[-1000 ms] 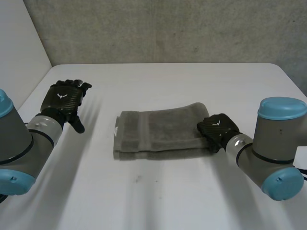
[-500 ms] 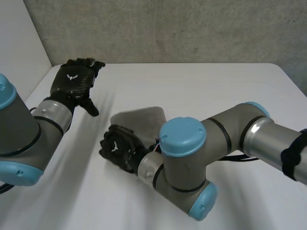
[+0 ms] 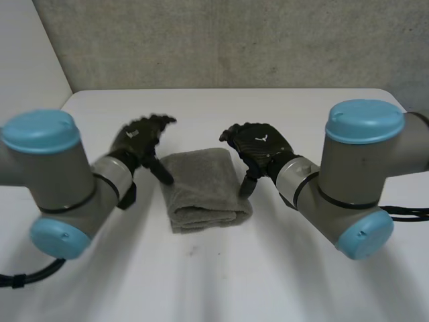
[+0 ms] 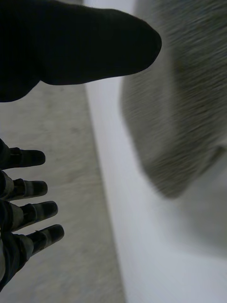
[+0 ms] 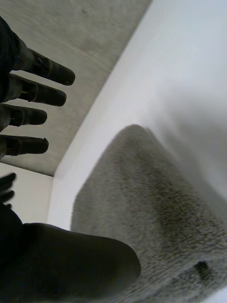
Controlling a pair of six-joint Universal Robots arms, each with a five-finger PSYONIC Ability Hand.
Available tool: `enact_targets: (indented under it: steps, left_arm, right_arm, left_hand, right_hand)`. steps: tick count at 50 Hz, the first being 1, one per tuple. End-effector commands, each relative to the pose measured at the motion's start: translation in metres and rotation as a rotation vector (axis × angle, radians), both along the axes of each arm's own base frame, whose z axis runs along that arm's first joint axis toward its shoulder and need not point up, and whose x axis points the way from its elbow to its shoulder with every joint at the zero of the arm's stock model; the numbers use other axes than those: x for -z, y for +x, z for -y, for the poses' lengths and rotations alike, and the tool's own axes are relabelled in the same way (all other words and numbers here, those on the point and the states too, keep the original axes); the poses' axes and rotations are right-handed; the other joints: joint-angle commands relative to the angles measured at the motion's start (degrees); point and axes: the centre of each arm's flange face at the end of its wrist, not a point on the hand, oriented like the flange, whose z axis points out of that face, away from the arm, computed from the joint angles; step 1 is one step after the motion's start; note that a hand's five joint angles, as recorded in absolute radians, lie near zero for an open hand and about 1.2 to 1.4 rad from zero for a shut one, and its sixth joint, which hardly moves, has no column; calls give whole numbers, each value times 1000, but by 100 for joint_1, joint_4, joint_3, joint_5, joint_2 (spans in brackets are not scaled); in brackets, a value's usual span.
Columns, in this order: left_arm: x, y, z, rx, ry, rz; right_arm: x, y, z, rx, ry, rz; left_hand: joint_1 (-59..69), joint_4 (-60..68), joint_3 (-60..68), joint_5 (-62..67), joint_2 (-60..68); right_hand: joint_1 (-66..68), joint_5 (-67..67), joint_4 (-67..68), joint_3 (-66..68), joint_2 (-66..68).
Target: Fold the towel.
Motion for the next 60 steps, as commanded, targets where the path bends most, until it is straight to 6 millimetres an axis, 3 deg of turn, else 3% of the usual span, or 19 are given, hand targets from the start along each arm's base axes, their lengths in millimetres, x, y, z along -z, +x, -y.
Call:
enact_targets:
  steps: [1, 4, 8, 13, 15, 16, 18, 19, 20, 21, 22, 23, 24, 26, 31, 37, 60]
  left_arm:
    - [46, -8, -11, 4, 97, 75]
    - [55, -8, -12, 0, 110, 104]
    - [57, -10, -14, 17, 88, 142]
    - [43, -15, -15, 36, 13, 205]
    - [10, -13, -14, -10, -80, 199]
    - [10, -13, -14, -10, -80, 199]
    - [-40, -5, -13, -87, -187, 152]
    - [-40, -5, -13, -88, -187, 151]
    - [-65, 0, -14, -125, -241, 124]
    - [-66, 0, -14, -125, -241, 123]
    - [-92, 6, -17, -148, -292, 95]
    - [-117, 11, -22, -161, -331, 71]
    - [-118, 11, -22, -161, -331, 71]
    - [-153, 28, -27, -200, -353, 57]
    - [-181, 42, -36, -206, -337, 75]
    - [-180, 56, -34, -223, -270, 110]
    - [-177, 50, -38, -165, -238, 55]
  right_arm:
    - [44, 15, 16, -24, 91, -77]
    - [65, 22, 20, -35, 113, -107]
    - [69, 23, 23, -39, 92, -140]
    - [40, 23, 24, -39, 27, -118]
    - [-3, 18, 23, -22, -48, -68]
    - [-3, 18, 23, -22, -49, -68]
    - [-50, 3, 21, 31, -134, -17]
    - [-51, 3, 21, 31, -135, -17]
    - [-75, -10, 24, 91, -178, 12]
    - [-97, -23, 27, 158, -218, 37]
    - [-97, -24, 27, 159, -218, 37]
    - [-115, -37, 30, 234, -252, 57]
    - [-115, -37, 30, 235, -252, 57]
    - [-141, -61, 31, 370, -296, 80]
    - [-147, -85, 35, 473, -295, 66]
    - [-148, -95, 29, 469, -260, 47]
    - [-148, -99, 35, 405, -238, 66]
  left_hand:
    - [20, 59, 74, -150, 72]
    - [20, 59, 74, -150, 72]
    - [3, 42, 57, -167, 56]
    - [-1, 37, 53, -172, 51]
    - [-1, 37, 53, -172, 51]
    - [-1, 37, 53, -172, 51]
    - [-1, 37, 53, -172, 51]
    - [-1, 37, 53, -172, 51]
    - [-1, 37, 53, -172, 51]
    - [-1, 37, 53, -172, 51]
    - [-1, 37, 53, -172, 51]
    - [-1, 37, 53, -172, 51]
    - [-1, 37, 53, -172, 51]
    - [-1, 37, 53, -172, 51]
    - [-1, 37, 53, -172, 51]
    - [37, 75, 91, -134, 89]
    - [3, 42, 57, -167, 56]
  right_hand:
    - [-345, -353, -488, -389, -414]
    - [-345, -353, -488, -389, -414]
    - [-345, -353, -488, -389, -414]
    - [-345, -353, -488, -389, -414]
    - [-345, -353, -488, -389, -414]
    - [-345, -353, -488, -389, -414]
    - [-345, -353, -488, -389, -414]
    - [-345, -353, -488, -389, -414]
    - [-345, -353, -488, -389, -414]
    - [-345, -353, -488, -389, -414]
    - [-345, -353, -488, -389, -414]
    - [-345, -353, -488, -389, -414]
    - [-345, -353, -488, -389, -414]
    - [-345, -353, -488, -389, -414]
    - [-345, -353, -488, -389, -414]
    - [-345, -353, -488, -389, -414]
    - [-345, -353, -488, -389, -414]
